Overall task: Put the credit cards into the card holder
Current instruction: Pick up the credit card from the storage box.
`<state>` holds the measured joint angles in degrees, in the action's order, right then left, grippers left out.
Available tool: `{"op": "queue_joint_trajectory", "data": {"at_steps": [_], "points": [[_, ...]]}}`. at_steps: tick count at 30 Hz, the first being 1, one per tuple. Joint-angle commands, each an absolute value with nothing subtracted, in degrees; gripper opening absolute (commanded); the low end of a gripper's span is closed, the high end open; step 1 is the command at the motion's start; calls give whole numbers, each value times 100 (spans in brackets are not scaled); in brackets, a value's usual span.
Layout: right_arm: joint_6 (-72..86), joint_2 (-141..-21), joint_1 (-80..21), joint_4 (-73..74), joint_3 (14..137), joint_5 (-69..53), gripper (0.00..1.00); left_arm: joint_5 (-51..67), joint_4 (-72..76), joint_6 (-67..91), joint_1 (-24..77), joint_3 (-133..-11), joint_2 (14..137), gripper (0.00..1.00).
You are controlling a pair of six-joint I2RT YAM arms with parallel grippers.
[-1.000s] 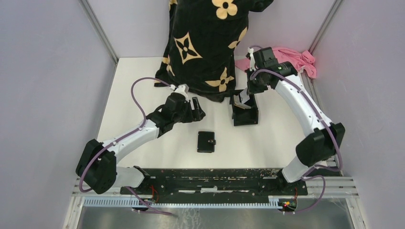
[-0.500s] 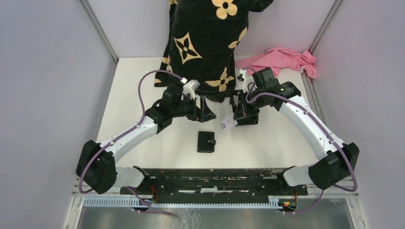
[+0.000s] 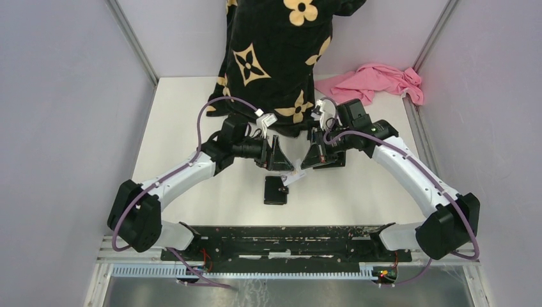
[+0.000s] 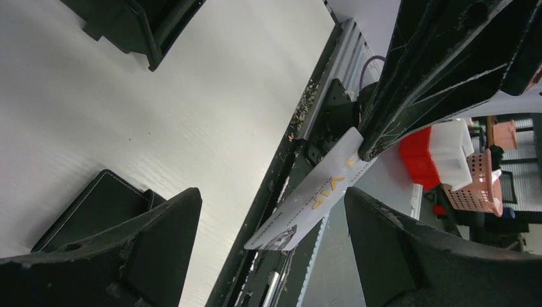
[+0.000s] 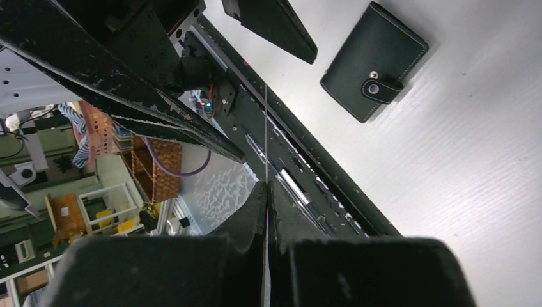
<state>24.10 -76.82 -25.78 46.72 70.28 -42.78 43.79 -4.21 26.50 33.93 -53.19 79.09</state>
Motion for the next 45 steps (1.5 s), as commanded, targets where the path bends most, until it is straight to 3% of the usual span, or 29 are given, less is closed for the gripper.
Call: {"op": "queue_joint_trajectory", "data": {"at_steps": [1, 6, 15, 29, 33, 35, 39, 45], "points": [[2739, -7546, -2597, 3931, 6852, -4887, 1, 5031, -307, 2469, 3312, -5616, 7998, 88], [2813, -7610, -2594, 3723, 6732, -4996, 1, 5375, -305, 2536, 3183, -5609, 8055, 84], [3069, -7893, -2587, 3086, 6556, -5242, 1, 5915, -341, 2669, 3069, -5435, 8079, 66], [3257, -8218, -2452, 2606, 6470, -5417, 1, 6074, -423, 2698, 2977, -5250, 8108, 6], [3296, -8269, -2415, 2535, 6517, -5345, 1, 6052, -347, 2768, 2978, -5182, 8178, 3], [3284, -8275, -2367, 2553, 6548, -5195, 6, 5890, -331, 2801, 2972, -5169, 8178, 3], [3195, -8151, -2320, 2577, 6604, -4639, 35, 5274, -297, 2942, 2974, -5144, 8145, 3], [3107, -7967, -2328, 2541, 6495, -3763, 46, 4161, 592, 3972, 2971, -4845, 8002, 3]]}}
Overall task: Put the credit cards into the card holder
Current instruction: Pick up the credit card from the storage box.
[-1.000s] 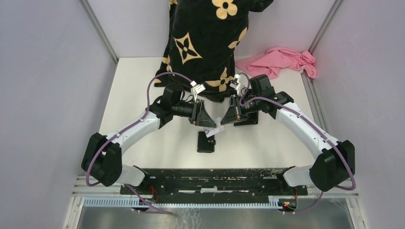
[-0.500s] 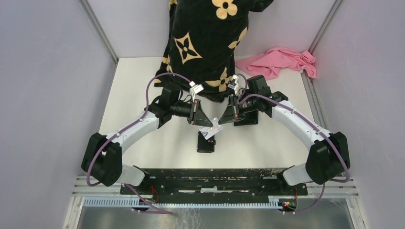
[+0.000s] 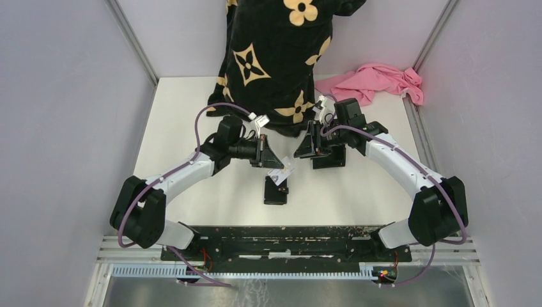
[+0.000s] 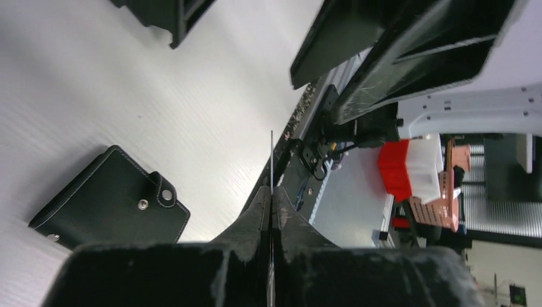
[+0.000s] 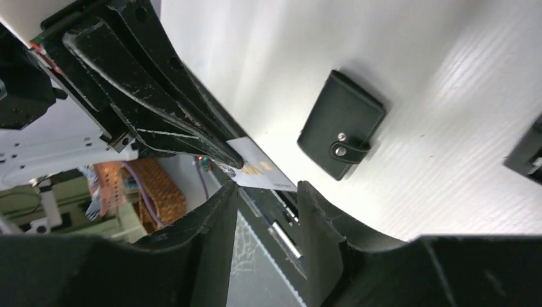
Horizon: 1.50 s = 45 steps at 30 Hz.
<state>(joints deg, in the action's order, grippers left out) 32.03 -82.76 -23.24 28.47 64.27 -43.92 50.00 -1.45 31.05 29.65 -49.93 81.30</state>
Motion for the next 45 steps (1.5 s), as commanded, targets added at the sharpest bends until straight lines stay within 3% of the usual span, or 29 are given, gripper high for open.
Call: {"op": "queue_joint_trajectory", "data": {"at_steps": [1, 8, 12, 16, 20, 21, 29, 37, 41, 45], "points": [[3073, -7942, -2334, 2540, 6487, -3659, 46, 4048, 778, 4165, 2972, -4787, 7994, 3], [2336, -7672, -2768, 2635, 6566, -1316, 46, 3209, 1458, 5259, 2971, -4569, 7950, 3], [2179, -7333, -2935, 1914, 6144, 459, 39, 2823, 1725, 5666, 2974, -4464, 7826, 3], [1905, -6918, -2960, 948, 5584, 1581, 45, 2548, 1828, 5896, 2973, -4375, 7750, 3], [2258, -6762, -2941, 476, 5418, 2173, 97, 2390, 1832, 5963, 2971, -4288, 7662, 3], [2392, -6786, -2940, 459, 5452, 2157, 100, 2386, 1855, 5980, 2971, -4275, 7656, 3], [2633, -7299, -2795, 939, 6051, 1333, 96, 2202, 2012, 6156, 2976, -4184, 7581, 3], [3534, -7393, -2737, 720, 5855, -1079, 62, 2056, 2337, 6426, 2978, -4070, 7558, 3], [4361, -7475, -2747, 2, 5470, -1990, 56, 2065, 2600, 6600, 2971, -3988, 7624, 3], [4783, -7505, -2745, -371, 5248, -2285, 55, 2083, 2867, 6749, 2973, -3926, 7704, 3]]}}
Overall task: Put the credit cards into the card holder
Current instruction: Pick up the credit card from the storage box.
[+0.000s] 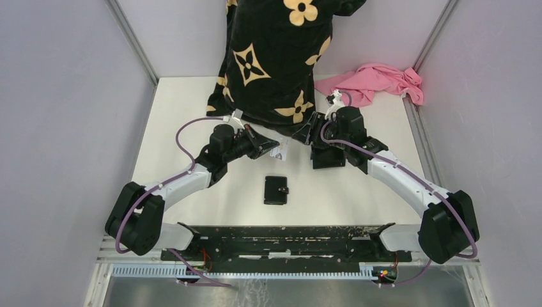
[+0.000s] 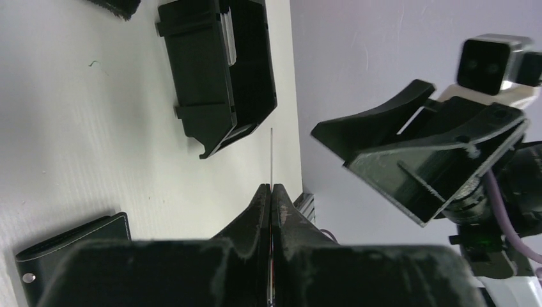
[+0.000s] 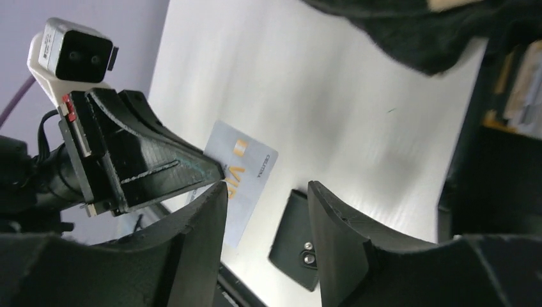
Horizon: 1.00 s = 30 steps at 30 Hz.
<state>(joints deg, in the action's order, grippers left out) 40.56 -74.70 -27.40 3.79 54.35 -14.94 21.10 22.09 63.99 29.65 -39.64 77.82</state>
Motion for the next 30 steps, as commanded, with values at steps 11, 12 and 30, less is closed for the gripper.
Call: {"op": "queue_joint_trajectory", "data": {"at_steps": [11, 12, 30], "points": [[5540, -7862, -2747, -1370, 4830, -2911, 51, 2176, 3309, 7036, 2975, -3946, 7906, 3], [5545, -7872, -2747, -1391, 4819, -2893, 51, 2180, 3327, 7044, 2975, -3954, 7916, 3], [6319, -8492, -2734, -2608, 4657, -3312, 15, 2247, 3733, 7359, 2964, -3964, 8195, 3]]}}
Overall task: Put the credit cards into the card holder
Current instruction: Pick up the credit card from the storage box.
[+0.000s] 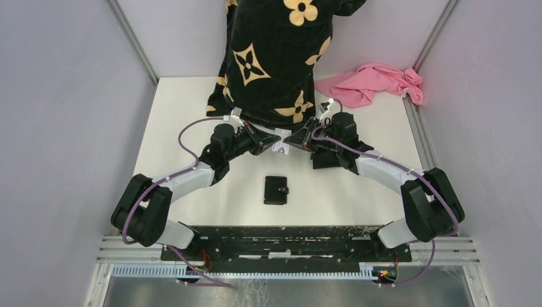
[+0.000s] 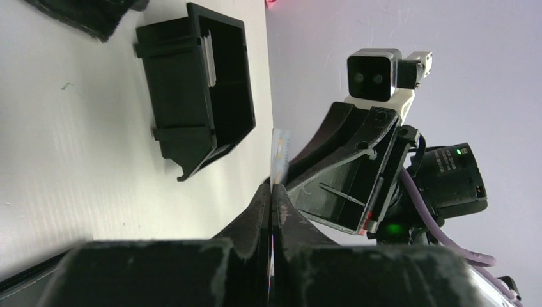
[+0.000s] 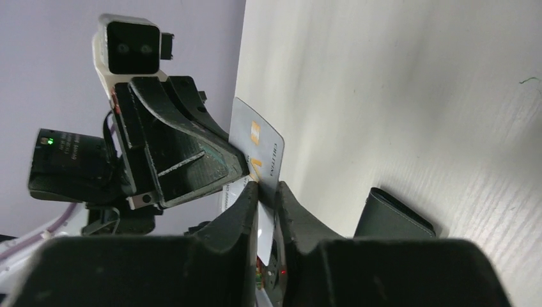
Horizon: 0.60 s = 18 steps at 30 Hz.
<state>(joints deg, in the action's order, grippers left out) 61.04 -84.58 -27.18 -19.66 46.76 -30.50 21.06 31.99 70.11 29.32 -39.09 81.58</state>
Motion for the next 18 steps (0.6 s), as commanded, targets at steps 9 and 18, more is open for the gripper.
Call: {"op": "queue_joint_trajectory", "data": {"at_steps": [9, 18], "points": [[6150, -8397, -2517, -2314, 4773, -3501, 1, 1894, 2407, 6904, 2702, -3864, 8002, 41], [4271, -8256, -2897, 735, 5833, -2836, 1, 656, 295, 6038, 2696, -3730, 7438, 56]]}}
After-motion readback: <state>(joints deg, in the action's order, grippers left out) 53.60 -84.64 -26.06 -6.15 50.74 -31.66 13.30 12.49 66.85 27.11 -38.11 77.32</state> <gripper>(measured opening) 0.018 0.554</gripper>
